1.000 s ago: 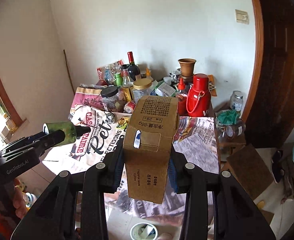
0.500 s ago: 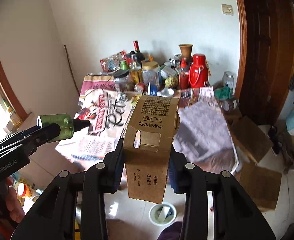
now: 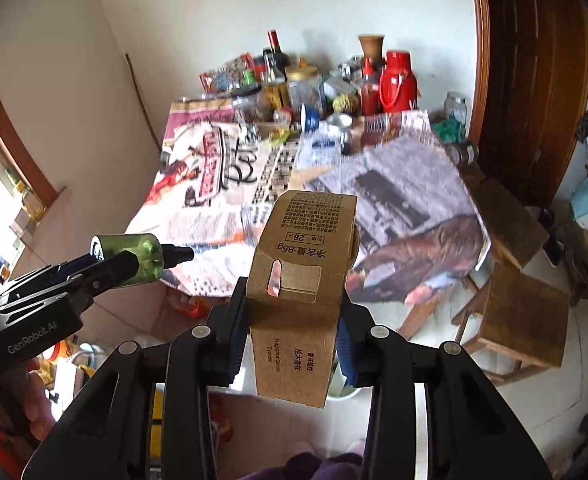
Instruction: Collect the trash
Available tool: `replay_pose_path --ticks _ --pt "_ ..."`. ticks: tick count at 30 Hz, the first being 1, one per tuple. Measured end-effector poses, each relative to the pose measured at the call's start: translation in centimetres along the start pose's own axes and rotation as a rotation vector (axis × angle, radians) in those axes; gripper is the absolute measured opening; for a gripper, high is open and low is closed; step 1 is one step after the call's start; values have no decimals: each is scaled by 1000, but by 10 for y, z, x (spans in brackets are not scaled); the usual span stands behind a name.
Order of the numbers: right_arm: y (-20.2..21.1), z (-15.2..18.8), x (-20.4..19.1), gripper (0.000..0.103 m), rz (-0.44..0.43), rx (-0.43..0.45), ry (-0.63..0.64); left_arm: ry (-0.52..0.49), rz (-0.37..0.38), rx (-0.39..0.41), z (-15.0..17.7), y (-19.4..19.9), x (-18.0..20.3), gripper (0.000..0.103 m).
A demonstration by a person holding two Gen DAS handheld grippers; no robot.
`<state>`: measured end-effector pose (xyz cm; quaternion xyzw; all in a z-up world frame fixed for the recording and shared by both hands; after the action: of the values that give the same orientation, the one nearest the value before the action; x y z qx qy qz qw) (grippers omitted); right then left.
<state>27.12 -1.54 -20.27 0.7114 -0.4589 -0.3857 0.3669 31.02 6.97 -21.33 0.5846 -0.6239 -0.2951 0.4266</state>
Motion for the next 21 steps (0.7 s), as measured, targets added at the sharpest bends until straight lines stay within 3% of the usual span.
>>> replay_pose_path --ticks 11,21 --pt "-86 53 42 35 -28 -199 14 74 -39 -199 60 -108 4 41" --pt "-206 117 84 35 -42 -392 31 149 -27 -356 122 -251 -4 41"
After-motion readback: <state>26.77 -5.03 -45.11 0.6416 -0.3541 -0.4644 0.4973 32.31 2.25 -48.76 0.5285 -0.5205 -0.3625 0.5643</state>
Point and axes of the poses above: each gripper's, at about its wrist camera, not at the fingertips, and y roughly against the way its jaws point, x to its right, z to its underside, the point moved 10 cm from there along -y, roughly the way its jaws point, and after that the axes turned 11 degrees about -x, right-handed, at the moved point
